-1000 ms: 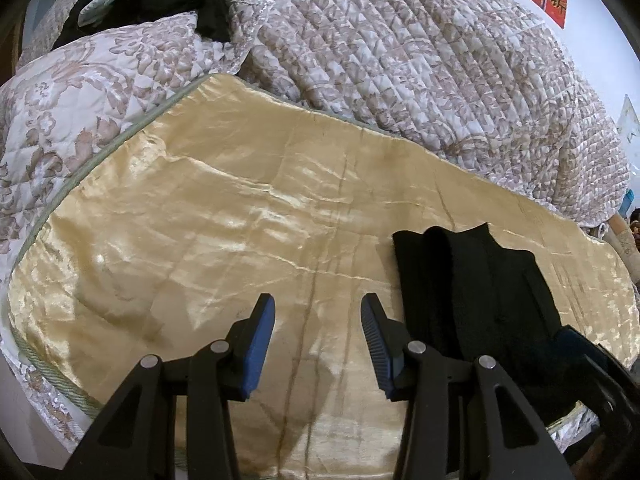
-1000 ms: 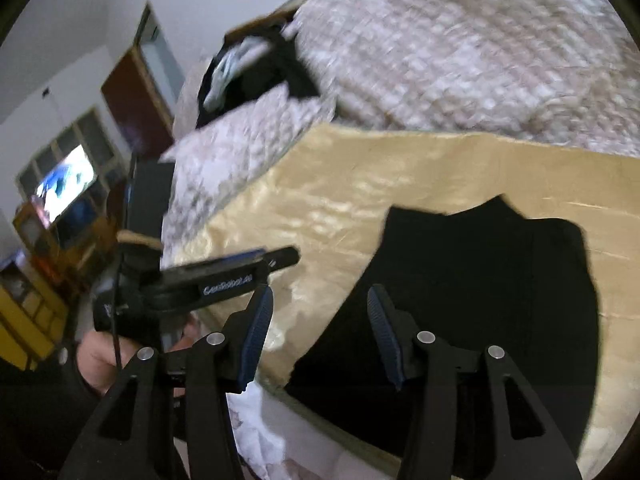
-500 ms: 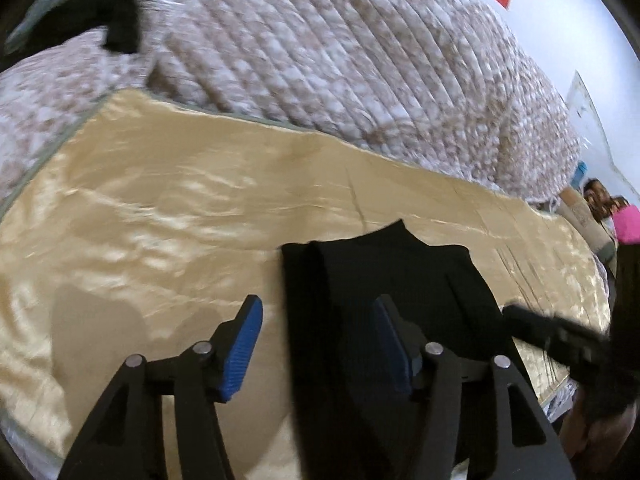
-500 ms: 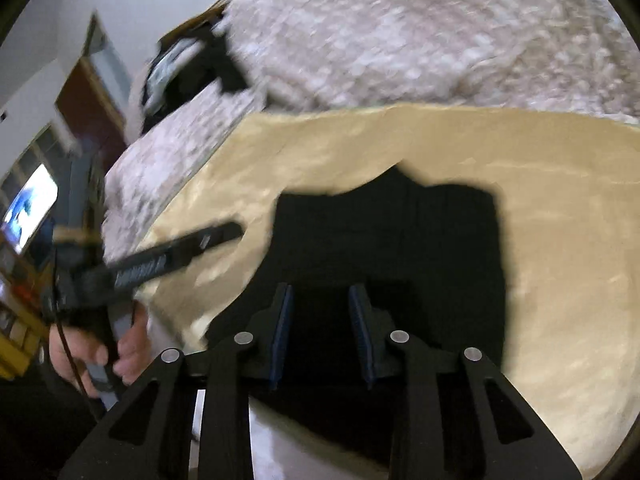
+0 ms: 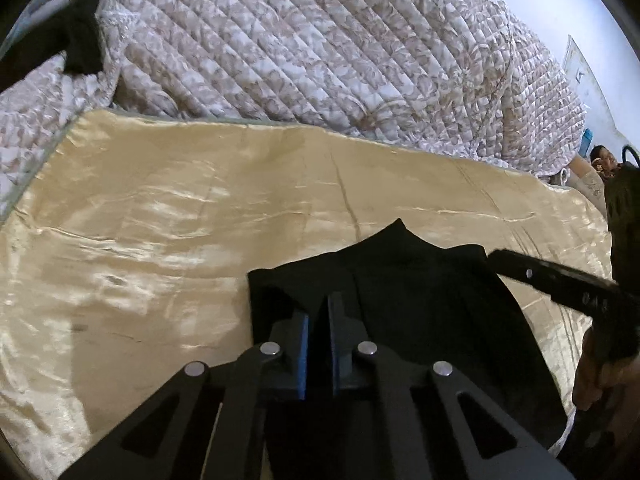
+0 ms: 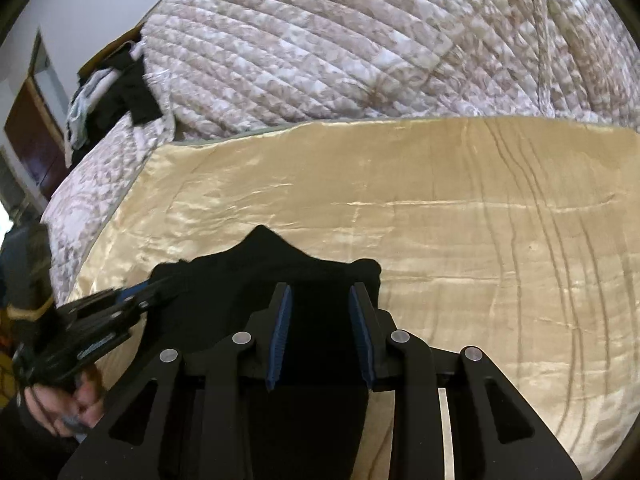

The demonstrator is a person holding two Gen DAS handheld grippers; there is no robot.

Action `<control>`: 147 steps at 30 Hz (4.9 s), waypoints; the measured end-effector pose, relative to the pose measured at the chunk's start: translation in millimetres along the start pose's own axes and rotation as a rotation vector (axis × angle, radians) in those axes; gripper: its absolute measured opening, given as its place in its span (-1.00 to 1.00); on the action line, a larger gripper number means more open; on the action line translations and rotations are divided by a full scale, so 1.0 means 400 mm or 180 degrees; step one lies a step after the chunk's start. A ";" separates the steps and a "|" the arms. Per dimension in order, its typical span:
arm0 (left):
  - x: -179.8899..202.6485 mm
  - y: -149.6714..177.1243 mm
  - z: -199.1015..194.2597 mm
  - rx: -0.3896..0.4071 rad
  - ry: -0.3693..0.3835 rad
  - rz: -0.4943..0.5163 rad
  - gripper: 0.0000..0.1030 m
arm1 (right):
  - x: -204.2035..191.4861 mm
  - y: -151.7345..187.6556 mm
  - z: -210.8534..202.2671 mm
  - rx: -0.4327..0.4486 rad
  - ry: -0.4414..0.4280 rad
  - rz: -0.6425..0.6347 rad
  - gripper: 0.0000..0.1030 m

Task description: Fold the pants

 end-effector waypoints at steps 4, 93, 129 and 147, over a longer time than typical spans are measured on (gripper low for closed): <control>-0.014 0.007 0.009 -0.0028 -0.0004 -0.0033 -0.82 | -0.020 -0.015 0.012 0.0045 0.0046 -0.0159 -0.44; -0.080 -0.005 -0.028 -0.0045 -0.0077 -0.0035 -0.17 | 0.031 0.066 -0.063 -0.0012 -0.0137 0.0133 -0.39; -0.075 0.080 0.006 -0.0452 0.0596 -0.0530 0.23 | 0.045 0.120 0.000 -0.0357 -0.1038 0.0588 0.04; -0.009 0.073 -0.032 -0.0310 0.0259 -0.0220 -0.26 | 0.022 0.129 -0.008 -0.0334 -0.0968 0.0498 -0.29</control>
Point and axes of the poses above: each gripper's, at about its wrist camera, not at the fingertips, and z roughly the way its jaws point, x to its right, y to its underside, the point moved 1 cm from there along z, roughly the way its jaws point, and after that the axes turned 10 degrees about -z, right-handed, at the moved point
